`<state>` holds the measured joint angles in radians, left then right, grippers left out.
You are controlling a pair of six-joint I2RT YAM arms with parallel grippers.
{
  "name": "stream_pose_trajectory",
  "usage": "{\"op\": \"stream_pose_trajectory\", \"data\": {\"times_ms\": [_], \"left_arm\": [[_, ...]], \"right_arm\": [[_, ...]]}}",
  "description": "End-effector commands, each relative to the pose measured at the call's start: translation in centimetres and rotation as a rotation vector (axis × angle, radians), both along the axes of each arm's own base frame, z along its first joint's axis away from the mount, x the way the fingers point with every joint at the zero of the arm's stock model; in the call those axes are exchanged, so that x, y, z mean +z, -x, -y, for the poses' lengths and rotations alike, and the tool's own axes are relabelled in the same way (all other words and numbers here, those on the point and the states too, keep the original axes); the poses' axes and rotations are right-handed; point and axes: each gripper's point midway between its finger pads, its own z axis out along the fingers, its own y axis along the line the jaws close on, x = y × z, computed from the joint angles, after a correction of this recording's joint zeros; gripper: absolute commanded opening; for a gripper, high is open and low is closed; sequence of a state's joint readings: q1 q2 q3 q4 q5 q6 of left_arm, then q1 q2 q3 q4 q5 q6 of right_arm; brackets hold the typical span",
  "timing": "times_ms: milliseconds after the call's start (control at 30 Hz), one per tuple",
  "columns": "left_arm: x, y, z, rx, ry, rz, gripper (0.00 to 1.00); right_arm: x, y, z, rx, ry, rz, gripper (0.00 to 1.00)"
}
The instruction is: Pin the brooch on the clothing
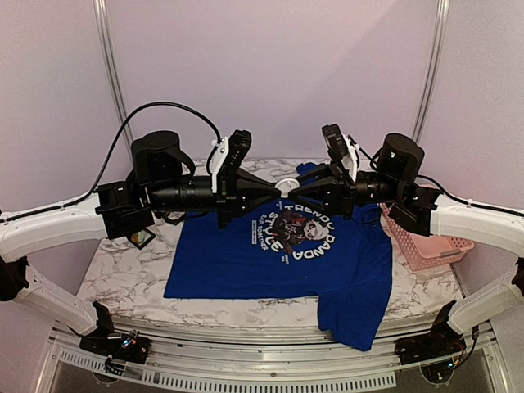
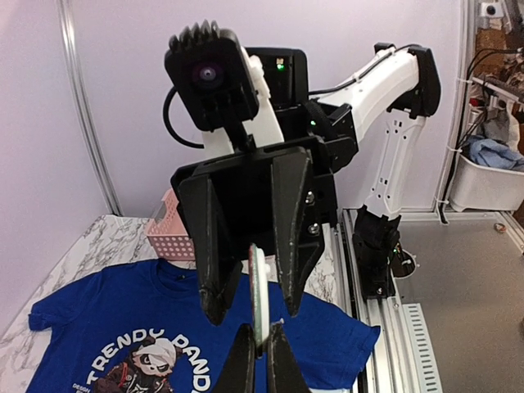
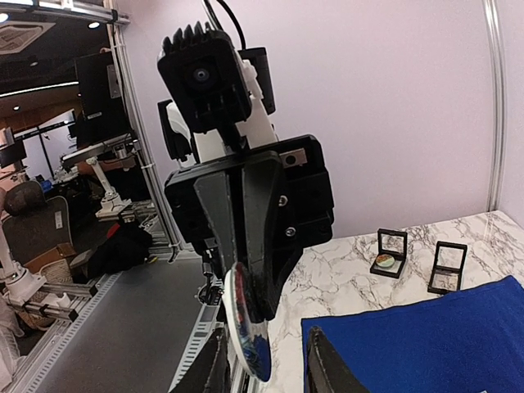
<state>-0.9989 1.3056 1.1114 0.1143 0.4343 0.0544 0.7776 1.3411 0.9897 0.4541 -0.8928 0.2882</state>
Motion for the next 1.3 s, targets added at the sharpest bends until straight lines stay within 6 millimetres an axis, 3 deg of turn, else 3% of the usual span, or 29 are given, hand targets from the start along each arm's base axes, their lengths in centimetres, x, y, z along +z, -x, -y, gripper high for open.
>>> {"op": "stream_pose_trajectory", "data": {"times_ms": [0, 133, 400, 800, 900, 1067, 1267], "left_arm": [[0.0, 1.0, -0.1, -0.026, 0.002, 0.021, 0.0], [0.0, 1.1, -0.1, -0.031, 0.003, 0.02, 0.0], [0.1, 1.3, -0.1, -0.043, 0.0, 0.037, 0.0], [0.0, 3.0, 0.3, -0.093, -0.007, 0.114, 0.0], [0.0, 2.9, 0.2, -0.086, -0.008, 0.109, 0.0], [-0.1, 2.2, 0.0, -0.042, -0.009, 0.098, 0.0], [-0.1, 0.8, -0.6, 0.023, -0.042, 0.191, 0.0]], "right_arm": [[1.4, 0.5, 0.7, 0.01, -0.029, 0.022, 0.32], [1.5, 0.4, 0.6, 0.012, -0.035, 0.024, 0.3], [1.2, 0.1, 0.3, 0.01, -0.026, 0.004, 0.15], [0.1, -2.1, -0.7, -0.068, 0.034, -0.058, 0.02], [-0.1, -2.0, -0.8, -0.061, 0.04, -0.06, 0.08], [-0.5, -0.4, -0.9, 0.018, 0.065, -0.031, 0.31], [-0.6, 2.0, 0.4, 0.092, 0.105, 0.041, 0.54]]}}
